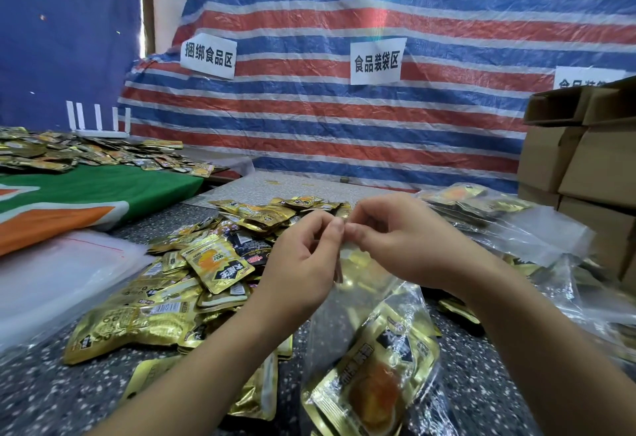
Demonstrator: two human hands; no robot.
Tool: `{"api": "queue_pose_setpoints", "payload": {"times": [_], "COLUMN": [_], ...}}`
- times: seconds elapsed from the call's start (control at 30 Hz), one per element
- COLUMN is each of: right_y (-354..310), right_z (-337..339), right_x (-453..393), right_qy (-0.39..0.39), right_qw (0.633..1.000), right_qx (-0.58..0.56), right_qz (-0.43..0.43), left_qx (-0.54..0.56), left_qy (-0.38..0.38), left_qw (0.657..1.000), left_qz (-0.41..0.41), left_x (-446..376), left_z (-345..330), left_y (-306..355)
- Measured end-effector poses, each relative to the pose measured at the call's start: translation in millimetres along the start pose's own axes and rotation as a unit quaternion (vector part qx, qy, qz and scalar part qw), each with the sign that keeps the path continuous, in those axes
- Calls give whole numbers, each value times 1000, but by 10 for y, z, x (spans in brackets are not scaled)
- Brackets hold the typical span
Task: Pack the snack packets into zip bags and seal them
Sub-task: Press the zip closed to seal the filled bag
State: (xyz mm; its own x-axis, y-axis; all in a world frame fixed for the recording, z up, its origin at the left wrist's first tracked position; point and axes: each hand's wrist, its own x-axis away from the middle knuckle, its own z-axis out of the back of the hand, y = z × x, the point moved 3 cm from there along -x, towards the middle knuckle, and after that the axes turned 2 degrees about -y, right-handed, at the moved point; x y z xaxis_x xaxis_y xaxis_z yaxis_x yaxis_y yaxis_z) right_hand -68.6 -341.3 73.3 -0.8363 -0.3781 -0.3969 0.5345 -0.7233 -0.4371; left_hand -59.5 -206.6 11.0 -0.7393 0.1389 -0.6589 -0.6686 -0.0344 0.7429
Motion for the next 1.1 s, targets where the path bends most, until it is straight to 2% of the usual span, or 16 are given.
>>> {"api": "queue_pose_setpoints", "payload": {"times": [0.27, 0.47, 0.57, 0.87, 1.1], "right_y": [4, 1, -16, -126, -115], "right_z": [32, 98, 164, 195, 196], "right_x": [-2, 85, 110, 106, 122], "right_qy": [7, -46, -38, 2, -20], "right_qw": [1000, 997, 998, 1000, 1000], "right_qx": [-4, -37, -22, 10, 21], "right_qz": [-11, -40, -38, -10, -8], "left_qx": [-11, -34, -40, 61, 27], "left_qy": [2, 31, 31, 16, 33], "left_qw": [1000, 998, 998, 998, 998], "left_qz": [-18, -33, -38, -25, -55], "left_x": [-2, -25, -32, -16, 7], "left_z": [-16, 62, 61, 7, 19], "left_y": [5, 2, 18, 31, 93]}}
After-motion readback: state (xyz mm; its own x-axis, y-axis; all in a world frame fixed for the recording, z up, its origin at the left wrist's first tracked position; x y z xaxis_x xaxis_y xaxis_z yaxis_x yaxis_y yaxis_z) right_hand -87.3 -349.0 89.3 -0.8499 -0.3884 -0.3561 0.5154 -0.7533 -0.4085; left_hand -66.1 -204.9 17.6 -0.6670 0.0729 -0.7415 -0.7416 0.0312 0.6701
